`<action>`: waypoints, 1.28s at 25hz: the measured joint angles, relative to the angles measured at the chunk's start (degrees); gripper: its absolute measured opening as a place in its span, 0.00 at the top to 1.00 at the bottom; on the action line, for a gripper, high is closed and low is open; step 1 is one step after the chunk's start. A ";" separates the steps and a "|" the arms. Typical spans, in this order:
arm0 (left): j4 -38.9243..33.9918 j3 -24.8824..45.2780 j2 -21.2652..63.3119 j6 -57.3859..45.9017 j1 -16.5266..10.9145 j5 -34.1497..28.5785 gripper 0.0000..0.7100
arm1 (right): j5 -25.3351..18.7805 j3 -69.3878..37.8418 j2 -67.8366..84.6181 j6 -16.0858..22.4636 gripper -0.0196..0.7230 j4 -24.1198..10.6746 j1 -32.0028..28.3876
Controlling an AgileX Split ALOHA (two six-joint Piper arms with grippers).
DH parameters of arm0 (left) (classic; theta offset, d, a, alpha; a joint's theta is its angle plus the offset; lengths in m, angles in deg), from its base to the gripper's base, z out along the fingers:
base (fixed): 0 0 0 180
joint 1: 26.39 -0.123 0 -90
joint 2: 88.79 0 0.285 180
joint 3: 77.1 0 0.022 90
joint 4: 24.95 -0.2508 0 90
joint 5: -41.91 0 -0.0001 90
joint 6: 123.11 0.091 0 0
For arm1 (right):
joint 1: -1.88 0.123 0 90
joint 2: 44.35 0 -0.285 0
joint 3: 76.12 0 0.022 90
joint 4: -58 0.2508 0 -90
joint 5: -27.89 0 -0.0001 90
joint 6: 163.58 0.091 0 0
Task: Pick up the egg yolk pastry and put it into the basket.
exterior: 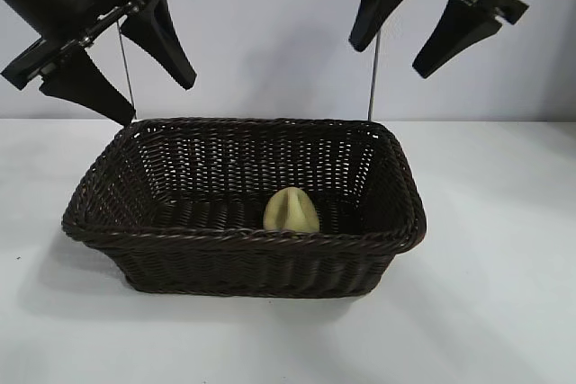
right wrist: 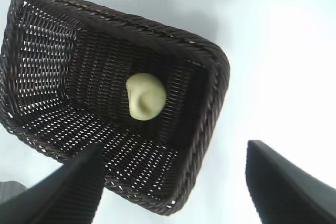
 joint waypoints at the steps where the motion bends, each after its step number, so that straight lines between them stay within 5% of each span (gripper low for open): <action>1: 0.00 0.00 0.00 0.06 0.00 -0.27 0.28 | 0.00 -0.51 0.51 0.00 0.25 -0.04 -0.12; 9: -0.54 0.00 0.00 0.07 0.00 -0.89 0.28 | -0.08 -8.85 1.46 -0.40 0.25 -0.44 -0.26; 32: -0.63 0.00 0.00 0.07 0.00 -0.91 0.28 | 0.16 -9.26 1.46 -0.46 0.25 -0.18 -0.26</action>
